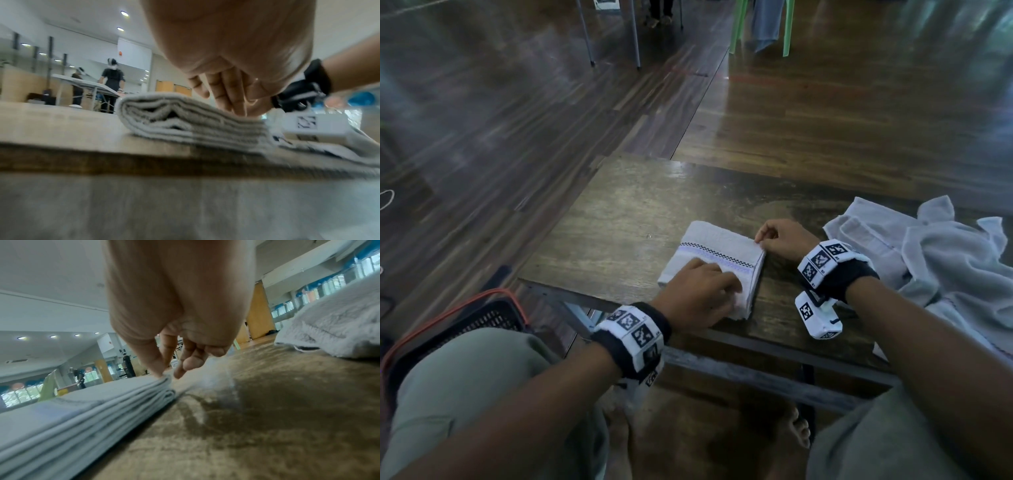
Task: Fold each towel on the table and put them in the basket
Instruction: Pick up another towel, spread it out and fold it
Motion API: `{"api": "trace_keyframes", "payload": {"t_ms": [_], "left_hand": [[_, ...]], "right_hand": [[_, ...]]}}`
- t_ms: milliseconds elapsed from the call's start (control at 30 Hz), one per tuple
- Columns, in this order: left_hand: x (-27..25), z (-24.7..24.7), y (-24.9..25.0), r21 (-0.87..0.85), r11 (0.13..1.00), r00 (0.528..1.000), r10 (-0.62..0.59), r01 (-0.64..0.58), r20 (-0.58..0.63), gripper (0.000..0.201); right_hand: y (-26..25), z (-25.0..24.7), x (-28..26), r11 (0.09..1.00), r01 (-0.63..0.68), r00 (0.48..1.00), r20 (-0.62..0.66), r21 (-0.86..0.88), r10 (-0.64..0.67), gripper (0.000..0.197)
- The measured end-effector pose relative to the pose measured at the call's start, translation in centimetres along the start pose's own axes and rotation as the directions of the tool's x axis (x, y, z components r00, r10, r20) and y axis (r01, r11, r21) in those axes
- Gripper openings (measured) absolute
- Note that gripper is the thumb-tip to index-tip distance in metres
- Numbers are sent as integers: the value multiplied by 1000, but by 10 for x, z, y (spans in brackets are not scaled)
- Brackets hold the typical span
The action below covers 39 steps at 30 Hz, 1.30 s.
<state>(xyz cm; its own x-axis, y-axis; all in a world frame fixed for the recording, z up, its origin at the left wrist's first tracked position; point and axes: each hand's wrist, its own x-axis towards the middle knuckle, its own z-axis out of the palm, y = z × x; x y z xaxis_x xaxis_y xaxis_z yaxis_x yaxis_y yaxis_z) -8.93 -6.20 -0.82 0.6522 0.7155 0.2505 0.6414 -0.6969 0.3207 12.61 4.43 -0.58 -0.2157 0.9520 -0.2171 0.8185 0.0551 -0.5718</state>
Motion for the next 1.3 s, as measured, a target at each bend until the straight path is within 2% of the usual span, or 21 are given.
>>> {"api": "trace_keyframes", "payload": {"t_ms": [33,100,133,200,267,333,400,467,533,600,667,733,833,900,1000,1100,1167,1300], "left_hand": [[4,-7,-6,19,998,998,-55,55,-21,27],[9,-20,-22,99,976,981,-196,194,5,25],[11,-24,-31,142,957,965,-258,251,33,28],[14,-31,-45,201,932,940,-326,302,99,37],[16,-33,-52,228,935,929,-318,274,188,41],[18,-29,-53,246,943,915,-291,224,280,42],[19,-24,-52,280,940,908,-281,195,311,43],[19,-21,-51,328,930,922,-264,166,284,42],[18,-22,-46,417,902,928,-242,109,283,43],[17,-22,-37,481,875,926,-226,57,301,40],[16,-20,-25,467,884,921,-210,34,330,36],[15,-17,-16,379,925,923,-172,31,345,33],[13,-13,-11,228,973,924,-124,41,363,31],[13,-9,-12,164,981,922,-158,105,353,25],[17,-5,-19,132,964,939,-255,229,232,19],[24,-4,-27,92,942,933,-333,322,136,22],[29,-3,-30,72,928,919,-372,365,129,22],[37,2,-35,62,911,905,-413,408,106,14]], "right_hand": [[-4,0,-4,997,-1,999,-47,-75,-3,23],[-19,1,-21,942,41,988,-127,-332,-88,22],[-27,4,-32,894,88,980,-124,-438,-157,23],[-46,17,-56,810,229,954,-41,-540,-297,32],[-56,37,-84,739,375,899,25,-560,-437,36],[-51,58,-107,673,457,855,80,-582,-512,36],[-38,67,-120,652,469,851,109,-595,-513,43],[-27,59,-122,606,464,855,150,-646,-496,48],[-19,42,-120,566,420,882,174,-709,-437,44],[-11,25,-115,585,352,923,168,-731,-345,39],[-1,12,-109,645,300,949,154,-703,-274,40],[7,2,-101,711,266,962,130,-651,-242,41],[10,-4,-90,748,256,966,146,-613,-211,38],[9,-4,-84,788,250,968,137,-562,-209,33],[11,-4,-73,854,221,975,76,-471,-210,22],[13,-3,-63,932,164,985,-2,-324,-174,27],[14,-2,-55,947,159,986,1,-278,-166,30],[11,-5,-42,944,174,984,14,-282,-177,14]]}}
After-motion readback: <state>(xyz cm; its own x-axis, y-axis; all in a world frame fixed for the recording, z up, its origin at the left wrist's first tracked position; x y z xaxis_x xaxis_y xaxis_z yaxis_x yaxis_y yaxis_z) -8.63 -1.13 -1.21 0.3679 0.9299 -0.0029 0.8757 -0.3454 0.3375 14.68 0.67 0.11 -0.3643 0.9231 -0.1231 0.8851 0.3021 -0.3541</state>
